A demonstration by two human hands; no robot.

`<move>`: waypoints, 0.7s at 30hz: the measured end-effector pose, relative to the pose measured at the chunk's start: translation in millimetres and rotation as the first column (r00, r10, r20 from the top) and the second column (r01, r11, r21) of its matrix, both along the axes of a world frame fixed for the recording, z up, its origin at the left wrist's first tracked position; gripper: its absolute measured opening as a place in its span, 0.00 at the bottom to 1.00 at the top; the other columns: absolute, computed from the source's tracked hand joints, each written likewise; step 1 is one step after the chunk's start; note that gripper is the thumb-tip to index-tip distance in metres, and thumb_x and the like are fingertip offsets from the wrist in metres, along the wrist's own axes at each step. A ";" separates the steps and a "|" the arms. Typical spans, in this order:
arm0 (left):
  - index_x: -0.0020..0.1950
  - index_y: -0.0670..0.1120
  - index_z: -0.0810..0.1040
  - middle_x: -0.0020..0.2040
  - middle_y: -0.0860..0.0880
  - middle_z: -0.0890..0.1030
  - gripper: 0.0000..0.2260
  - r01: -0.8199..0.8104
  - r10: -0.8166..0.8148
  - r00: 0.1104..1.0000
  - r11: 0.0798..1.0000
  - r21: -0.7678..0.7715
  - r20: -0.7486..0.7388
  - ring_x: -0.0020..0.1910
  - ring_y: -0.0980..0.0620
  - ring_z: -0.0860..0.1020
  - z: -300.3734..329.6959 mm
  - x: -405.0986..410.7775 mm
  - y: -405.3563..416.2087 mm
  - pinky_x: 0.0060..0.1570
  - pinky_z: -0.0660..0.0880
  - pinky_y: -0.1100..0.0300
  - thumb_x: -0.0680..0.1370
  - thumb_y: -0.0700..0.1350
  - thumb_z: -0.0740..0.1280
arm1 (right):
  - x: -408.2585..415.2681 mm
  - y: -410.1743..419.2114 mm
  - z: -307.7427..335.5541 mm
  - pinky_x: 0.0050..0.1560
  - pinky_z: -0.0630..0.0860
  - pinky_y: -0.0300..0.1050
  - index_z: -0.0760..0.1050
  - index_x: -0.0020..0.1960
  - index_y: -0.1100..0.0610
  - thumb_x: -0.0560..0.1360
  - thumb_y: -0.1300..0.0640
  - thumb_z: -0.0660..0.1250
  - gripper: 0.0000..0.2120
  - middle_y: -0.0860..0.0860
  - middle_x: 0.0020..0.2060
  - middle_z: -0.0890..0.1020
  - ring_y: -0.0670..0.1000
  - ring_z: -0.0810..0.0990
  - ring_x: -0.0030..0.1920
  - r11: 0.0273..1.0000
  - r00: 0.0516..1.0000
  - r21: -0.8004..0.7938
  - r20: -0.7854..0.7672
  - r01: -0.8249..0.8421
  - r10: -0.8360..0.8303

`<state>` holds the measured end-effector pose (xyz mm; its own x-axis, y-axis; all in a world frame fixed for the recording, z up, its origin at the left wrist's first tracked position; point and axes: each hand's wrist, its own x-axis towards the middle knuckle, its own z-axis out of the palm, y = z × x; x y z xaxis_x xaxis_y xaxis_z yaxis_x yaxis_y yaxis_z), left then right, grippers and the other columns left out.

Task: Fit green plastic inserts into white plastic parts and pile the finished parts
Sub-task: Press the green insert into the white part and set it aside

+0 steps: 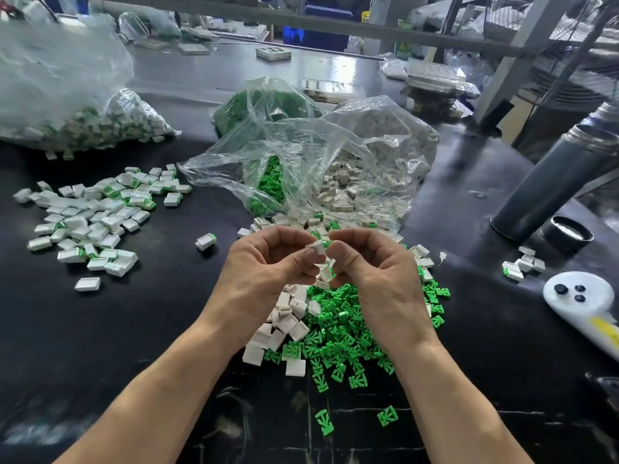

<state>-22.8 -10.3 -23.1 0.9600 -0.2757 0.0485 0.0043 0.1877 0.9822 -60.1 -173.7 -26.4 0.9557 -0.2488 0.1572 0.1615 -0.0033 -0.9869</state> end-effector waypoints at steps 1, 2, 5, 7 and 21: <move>0.51 0.41 0.84 0.46 0.38 0.86 0.17 -0.006 0.006 1.000 1.000 0.009 0.009 0.40 0.46 0.84 0.6 -0.2 0.0 0.44 0.83 0.57 0.67 0.49 0.78 | 0.4 -0.2 -0.1 0.36 0.79 0.39 0.83 0.51 0.57 0.78 0.60 0.73 0.02 0.52 0.39 0.86 0.48 0.81 0.34 1.000 1.000 0.000 -0.012 -0.006 0.006; 0.51 0.42 0.84 0.46 0.39 0.86 0.18 -0.011 0.011 1.000 1.000 0.018 0.016 0.40 0.47 0.84 0.9 0.1 0.1 0.44 0.83 0.57 0.67 0.51 0.78 | 0.7 -0.6 0.1 0.36 0.78 0.38 0.84 0.50 0.57 0.78 0.60 0.73 0.02 0.52 0.39 0.86 0.47 0.81 0.34 1.000 1.000 -0.013 -0.017 -0.012 0.012; 0.51 0.42 0.84 0.45 0.41 0.86 0.16 -0.016 0.015 0.999 0.999 0.043 0.038 0.40 0.48 0.83 -1.0 2.0 2.3 0.43 0.83 0.58 0.69 0.49 0.77 | 0.5 -1.1 0.4 0.37 0.78 0.36 0.83 0.50 0.55 0.79 0.60 0.72 0.02 0.50 0.40 0.87 0.44 0.82 0.36 0.992 0.999 -0.118 -0.013 -0.036 0.035; 0.52 0.41 0.84 0.44 0.43 0.86 0.14 -0.011 0.009 0.999 0.999 0.049 0.048 0.40 0.48 0.83 -2.3 2.0 4.0 0.43 0.82 0.59 0.70 0.47 0.77 | -1.3 -0.7 0.0 0.38 0.79 0.37 0.83 0.51 0.54 0.79 0.59 0.73 0.02 0.48 0.40 0.86 0.44 0.83 0.36 0.979 0.999 -0.202 -0.017 -0.030 0.027; 0.47 0.39 0.86 0.38 0.44 0.86 0.05 -0.160 0.138 0.972 0.982 0.105 0.188 0.34 0.52 0.82 -3.6 3.5 1.1 0.37 0.79 0.63 0.74 0.32 0.75 | 6.7 1.9 22.4 0.38 0.69 0.27 0.81 0.51 0.54 0.79 0.58 0.72 0.01 0.39 0.36 0.76 0.35 0.76 0.38 0.674 0.988 -0.738 0.119 0.024 0.095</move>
